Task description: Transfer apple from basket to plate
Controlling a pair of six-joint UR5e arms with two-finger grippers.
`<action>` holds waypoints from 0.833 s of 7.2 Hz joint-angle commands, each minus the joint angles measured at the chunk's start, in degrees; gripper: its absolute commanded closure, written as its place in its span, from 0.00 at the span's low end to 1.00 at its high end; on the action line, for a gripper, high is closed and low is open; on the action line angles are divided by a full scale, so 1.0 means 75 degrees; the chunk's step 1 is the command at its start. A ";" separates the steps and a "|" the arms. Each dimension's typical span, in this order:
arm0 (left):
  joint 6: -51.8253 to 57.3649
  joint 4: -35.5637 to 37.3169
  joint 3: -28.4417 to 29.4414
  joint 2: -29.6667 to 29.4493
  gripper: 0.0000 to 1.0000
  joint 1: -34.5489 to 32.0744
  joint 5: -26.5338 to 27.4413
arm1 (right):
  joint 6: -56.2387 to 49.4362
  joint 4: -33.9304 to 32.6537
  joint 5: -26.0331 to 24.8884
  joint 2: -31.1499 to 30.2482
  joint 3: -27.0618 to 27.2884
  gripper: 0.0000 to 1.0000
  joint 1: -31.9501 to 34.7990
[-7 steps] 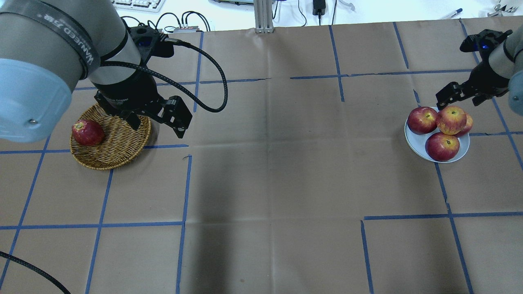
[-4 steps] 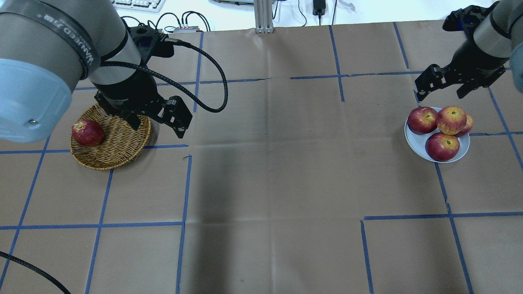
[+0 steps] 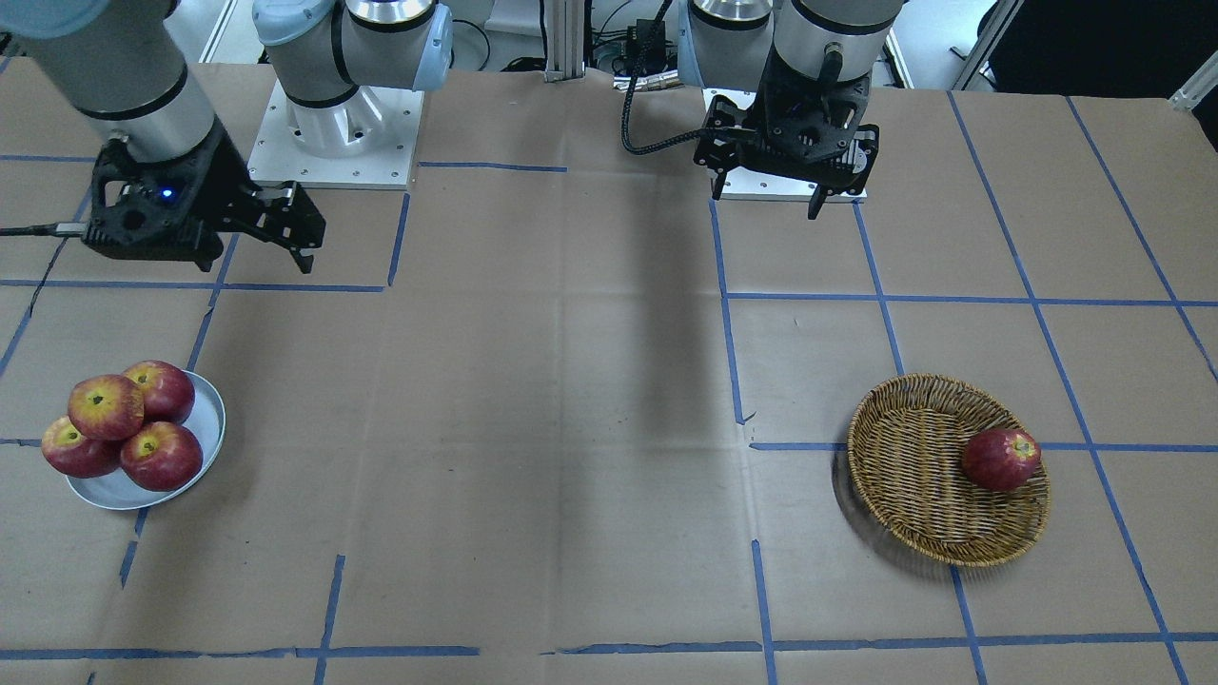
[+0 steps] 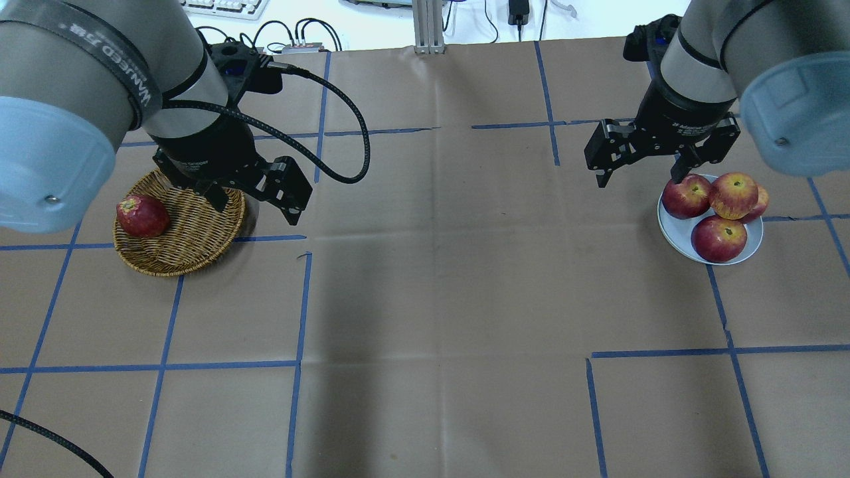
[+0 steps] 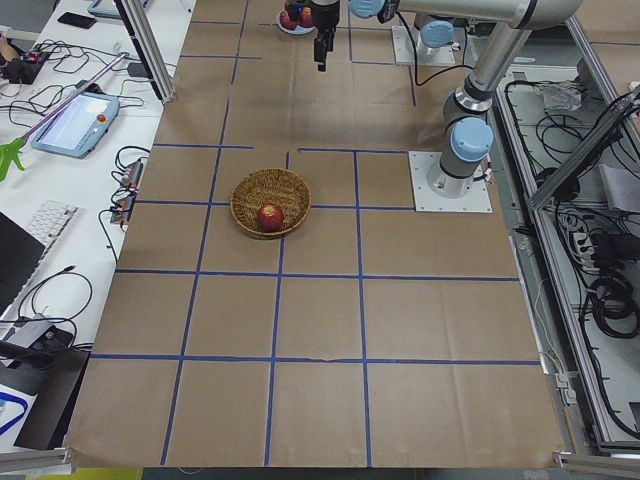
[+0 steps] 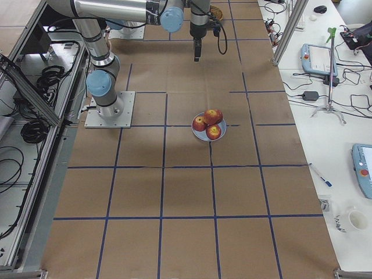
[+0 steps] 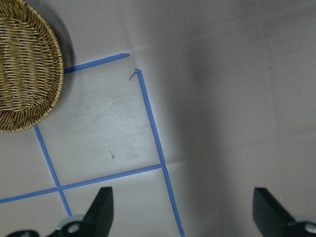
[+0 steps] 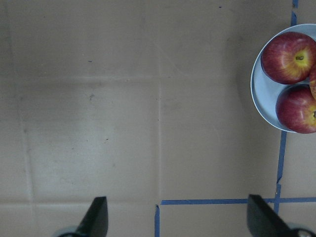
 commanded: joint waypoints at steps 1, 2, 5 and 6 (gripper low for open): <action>0.0021 0.0000 0.0000 0.0000 0.01 0.0000 0.0000 | 0.0083 -0.0006 0.0012 -0.0045 -0.0209 0.00 0.0093; 0.0021 0.0000 0.0000 0.0000 0.01 0.0000 0.0000 | 0.0083 -0.0006 0.0048 -0.0046 -0.0222 0.00 0.0117; 0.0021 0.0000 0.0000 0.0012 0.01 0.0000 0.0012 | 0.0083 -0.0006 0.0001 -0.0046 -0.0210 0.00 0.0094; 0.0021 0.0000 0.0000 0.0012 0.01 0.0000 0.0000 | 0.0071 -0.0006 -0.0011 -0.0046 -0.0210 0.00 0.0094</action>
